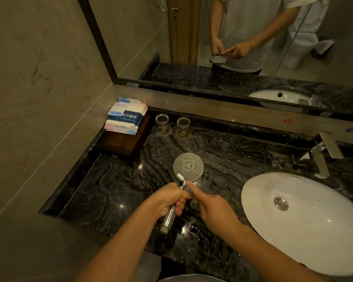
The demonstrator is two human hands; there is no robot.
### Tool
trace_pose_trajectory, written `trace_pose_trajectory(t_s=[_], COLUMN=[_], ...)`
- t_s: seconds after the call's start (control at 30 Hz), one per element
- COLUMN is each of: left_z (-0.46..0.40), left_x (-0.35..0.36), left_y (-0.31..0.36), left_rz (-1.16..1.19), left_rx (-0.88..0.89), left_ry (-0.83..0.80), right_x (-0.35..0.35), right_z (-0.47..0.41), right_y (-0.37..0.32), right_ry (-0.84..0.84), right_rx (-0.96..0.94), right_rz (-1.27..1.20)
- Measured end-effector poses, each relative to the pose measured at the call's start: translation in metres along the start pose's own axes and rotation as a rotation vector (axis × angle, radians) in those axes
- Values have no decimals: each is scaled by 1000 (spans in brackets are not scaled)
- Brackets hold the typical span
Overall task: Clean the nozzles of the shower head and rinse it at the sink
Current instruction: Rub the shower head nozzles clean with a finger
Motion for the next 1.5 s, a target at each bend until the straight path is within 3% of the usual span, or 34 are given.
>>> trace_pose_trajectory(t_s=[0.1, 0.27, 0.33, 0.47, 0.57, 0.7, 1.33, 1.5], left_z=[-2, -1, -1, -6, -6, -6, -13, -9], left_x=[1, -7, -13, -28, -34, -39, -32, -26], left_y=[-4, 3, 7, 11, 18, 25, 9, -6], left_rz=[-10, -138, -252, -597, -764, -879, -810, -532], left_rx=[-4, 20, 56, 216, 330, 346, 305, 117], left_ry=[-8, 17, 74, 229, 306, 354, 328, 178], right_x=[8, -23, -32, -35, -30, -32, -40, -45], right_z=[5, -5, -8, -11, -17, -28, -35, -26], right_y=[1, 14, 24, 29, 28, 30, 25, 29], right_ry=[-51, 18, 45, -47, -133, -207, -233, -189], right_rx=[-16, 38, 76, 34, -15, -60, -106, -114], right_rz=[159, 348, 282, -185, -250, -217, -85, 16])
Point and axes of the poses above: each hand's wrist, its own z-axis away from the middle knuckle, its own x-axis out of the palm, y = z × x, the point moved 6 cm from there along -z, towards the middle knuckle, and after that the axes turned 8 degrees about z, right-handed, at the moved point
